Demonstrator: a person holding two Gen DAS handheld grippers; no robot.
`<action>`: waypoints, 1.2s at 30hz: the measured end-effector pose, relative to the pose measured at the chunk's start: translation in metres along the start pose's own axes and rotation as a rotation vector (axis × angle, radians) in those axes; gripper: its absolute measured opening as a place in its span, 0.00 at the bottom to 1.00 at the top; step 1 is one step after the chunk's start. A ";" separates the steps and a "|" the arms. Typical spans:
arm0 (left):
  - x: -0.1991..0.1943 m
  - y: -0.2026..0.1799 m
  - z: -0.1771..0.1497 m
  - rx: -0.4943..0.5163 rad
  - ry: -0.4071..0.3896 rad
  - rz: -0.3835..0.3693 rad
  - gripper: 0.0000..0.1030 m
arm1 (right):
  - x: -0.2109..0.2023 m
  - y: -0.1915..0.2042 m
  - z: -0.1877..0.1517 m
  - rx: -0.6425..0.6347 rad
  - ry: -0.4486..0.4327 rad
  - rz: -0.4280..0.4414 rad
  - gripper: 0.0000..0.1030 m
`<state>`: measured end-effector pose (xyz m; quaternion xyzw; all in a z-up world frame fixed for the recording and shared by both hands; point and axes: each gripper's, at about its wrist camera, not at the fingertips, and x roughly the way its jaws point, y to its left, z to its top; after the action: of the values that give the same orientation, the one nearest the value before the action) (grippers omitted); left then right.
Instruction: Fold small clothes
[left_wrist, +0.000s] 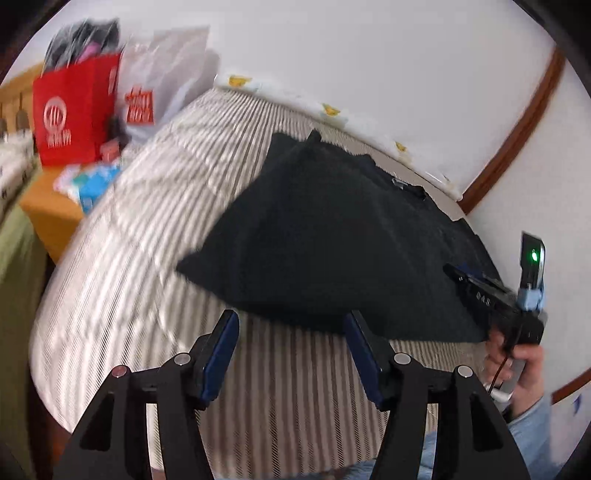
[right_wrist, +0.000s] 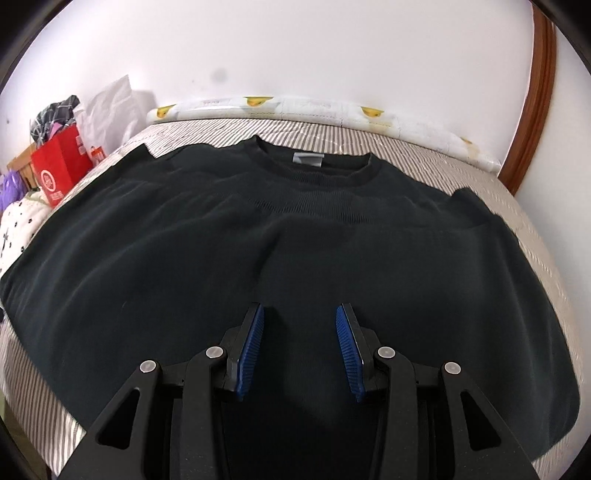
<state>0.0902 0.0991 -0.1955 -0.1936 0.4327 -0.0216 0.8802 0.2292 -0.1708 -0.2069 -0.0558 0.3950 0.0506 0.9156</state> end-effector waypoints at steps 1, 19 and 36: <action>0.005 0.004 -0.002 -0.037 0.010 -0.012 0.56 | -0.004 -0.001 -0.003 0.004 -0.004 0.004 0.39; 0.033 -0.015 0.029 -0.103 -0.041 0.036 0.13 | -0.088 -0.043 -0.060 0.038 -0.058 0.102 0.39; 0.038 -0.271 0.027 0.469 -0.071 -0.165 0.11 | -0.134 -0.193 -0.053 0.169 -0.100 -0.096 0.39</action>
<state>0.1702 -0.1500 -0.1119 -0.0194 0.3673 -0.1862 0.9110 0.1261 -0.3754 -0.1332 0.0055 0.3484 -0.0243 0.9370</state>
